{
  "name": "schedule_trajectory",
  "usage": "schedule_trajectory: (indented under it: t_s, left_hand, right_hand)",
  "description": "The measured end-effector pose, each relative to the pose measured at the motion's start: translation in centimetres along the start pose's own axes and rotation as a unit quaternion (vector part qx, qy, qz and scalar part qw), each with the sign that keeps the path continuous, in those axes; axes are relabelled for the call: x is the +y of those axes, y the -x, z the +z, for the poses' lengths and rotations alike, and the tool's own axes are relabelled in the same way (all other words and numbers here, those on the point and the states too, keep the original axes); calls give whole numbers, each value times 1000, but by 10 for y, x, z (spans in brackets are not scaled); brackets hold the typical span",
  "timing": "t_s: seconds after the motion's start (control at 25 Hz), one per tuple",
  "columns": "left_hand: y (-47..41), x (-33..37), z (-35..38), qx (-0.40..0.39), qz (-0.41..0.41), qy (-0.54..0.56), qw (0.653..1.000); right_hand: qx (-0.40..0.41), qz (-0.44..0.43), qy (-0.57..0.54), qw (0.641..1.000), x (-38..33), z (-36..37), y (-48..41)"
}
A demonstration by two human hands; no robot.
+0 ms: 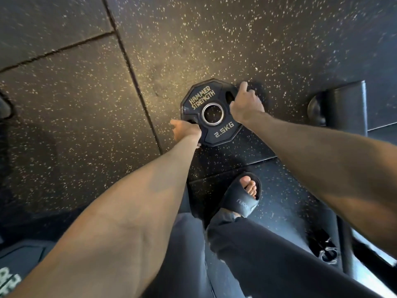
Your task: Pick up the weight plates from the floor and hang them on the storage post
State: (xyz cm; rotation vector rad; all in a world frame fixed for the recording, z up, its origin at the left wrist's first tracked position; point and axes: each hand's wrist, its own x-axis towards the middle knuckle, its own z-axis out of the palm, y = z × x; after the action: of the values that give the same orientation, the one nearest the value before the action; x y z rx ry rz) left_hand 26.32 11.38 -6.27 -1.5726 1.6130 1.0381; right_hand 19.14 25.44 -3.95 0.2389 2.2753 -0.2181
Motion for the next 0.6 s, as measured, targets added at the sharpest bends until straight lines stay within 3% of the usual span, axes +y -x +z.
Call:
schedule_trajectory:
  t_s: [0.16, 0.28, 0.48, 0.6]
  left_hand:
    - [11, 2, -5, -6, 49, -78, 996]
    - [36, 7, -24, -1, 86, -131, 988]
    - [139, 23, -81, 5, 152, -201, 968]
    - [227, 29, -125, 7, 213, -282, 935]
  right_hand:
    - [36, -32, 27, 998, -1, 0, 5]
    - [37, 14, -24, 999, 6, -11, 46]
    - [65, 75, -150, 984, 13, -72, 165]
    - [81, 111, -205, 969, 18, -128, 264]
